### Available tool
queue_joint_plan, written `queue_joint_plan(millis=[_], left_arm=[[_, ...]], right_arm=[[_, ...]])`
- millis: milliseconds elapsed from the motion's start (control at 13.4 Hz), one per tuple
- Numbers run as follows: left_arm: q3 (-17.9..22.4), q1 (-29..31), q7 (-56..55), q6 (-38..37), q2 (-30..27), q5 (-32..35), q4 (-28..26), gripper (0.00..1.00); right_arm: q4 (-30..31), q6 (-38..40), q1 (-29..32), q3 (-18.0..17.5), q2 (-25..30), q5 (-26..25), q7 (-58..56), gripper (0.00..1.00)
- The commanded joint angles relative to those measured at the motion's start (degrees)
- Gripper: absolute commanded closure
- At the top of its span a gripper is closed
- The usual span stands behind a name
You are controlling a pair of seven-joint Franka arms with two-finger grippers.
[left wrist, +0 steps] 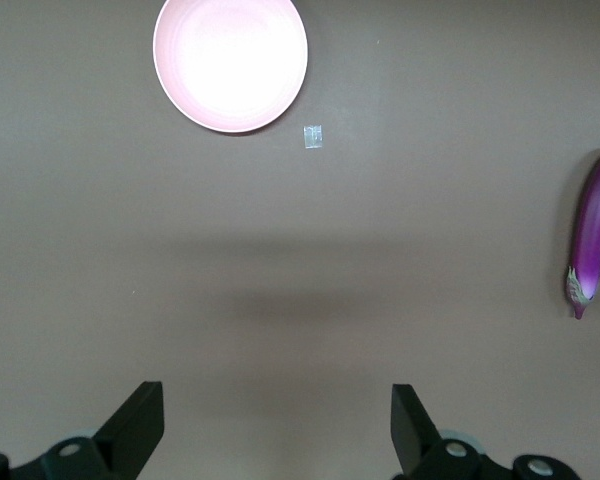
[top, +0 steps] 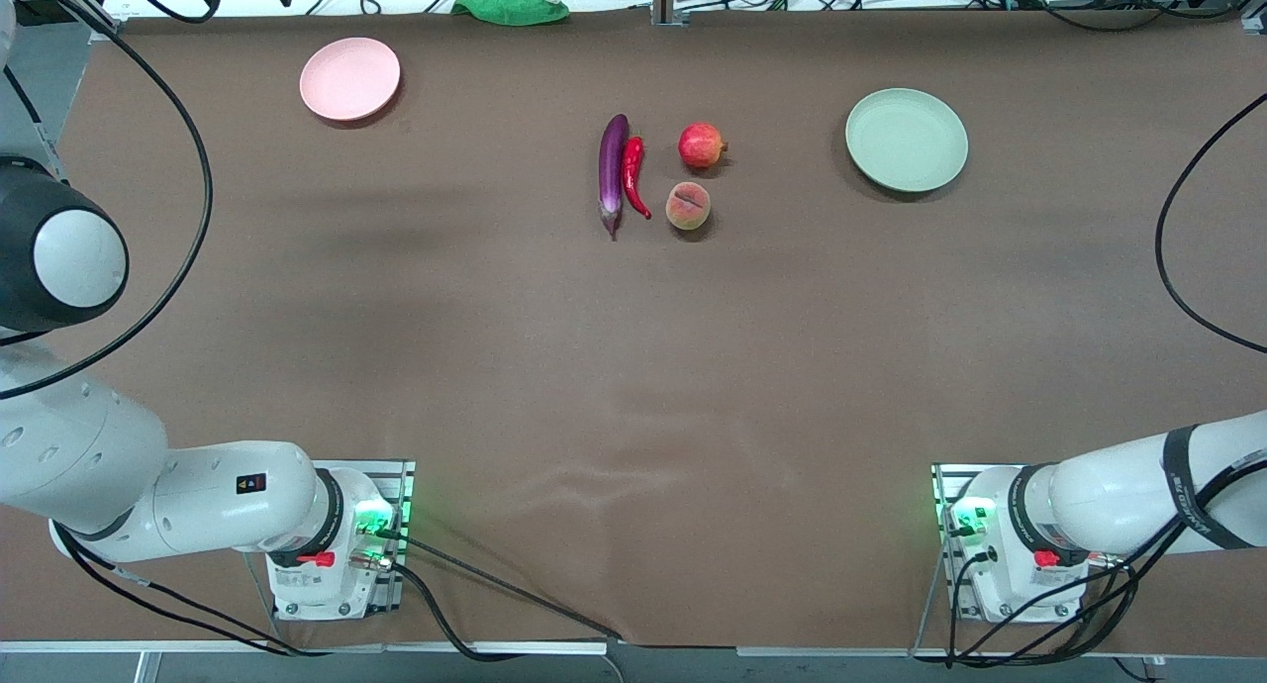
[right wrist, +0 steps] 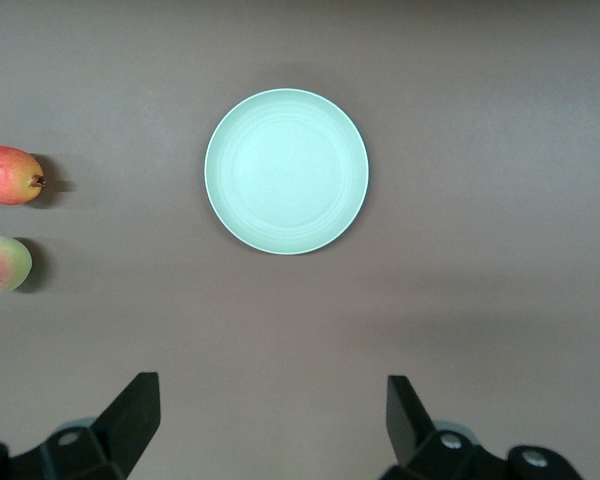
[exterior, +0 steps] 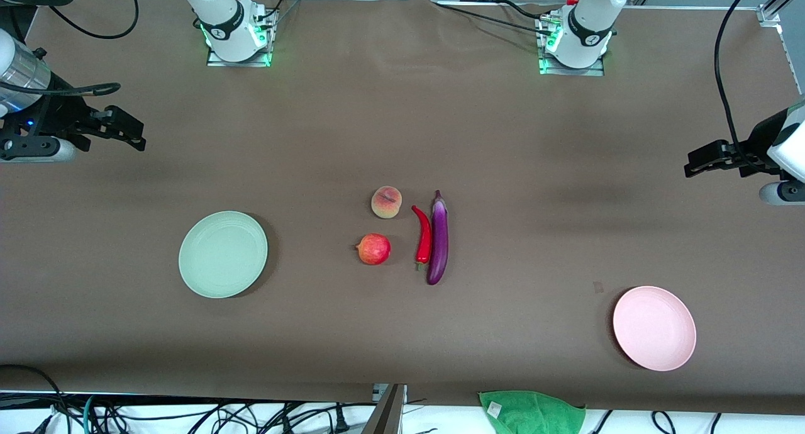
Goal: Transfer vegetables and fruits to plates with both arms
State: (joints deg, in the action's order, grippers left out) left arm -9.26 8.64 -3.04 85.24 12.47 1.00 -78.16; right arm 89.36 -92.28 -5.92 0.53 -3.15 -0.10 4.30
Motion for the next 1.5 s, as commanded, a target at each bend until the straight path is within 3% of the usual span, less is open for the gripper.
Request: queue_joint_plan(millis=[0, 1422], left_arm=[[0.03, 0.15, 0.49, -0.87, 0.89, -1.62, 1.96, 0.00], [0.03, 0.06, 0.58, -0.87, 0.89, -1.53, 1.96, 0.00]], right_arm=[[0.47, -0.53, -0.05, -0.09, 0.69, -0.16, 0.27, 0.00], [0.21, -1.06, -0.05, -0.53, -1.59, 0.54, -0.78, 0.00]])
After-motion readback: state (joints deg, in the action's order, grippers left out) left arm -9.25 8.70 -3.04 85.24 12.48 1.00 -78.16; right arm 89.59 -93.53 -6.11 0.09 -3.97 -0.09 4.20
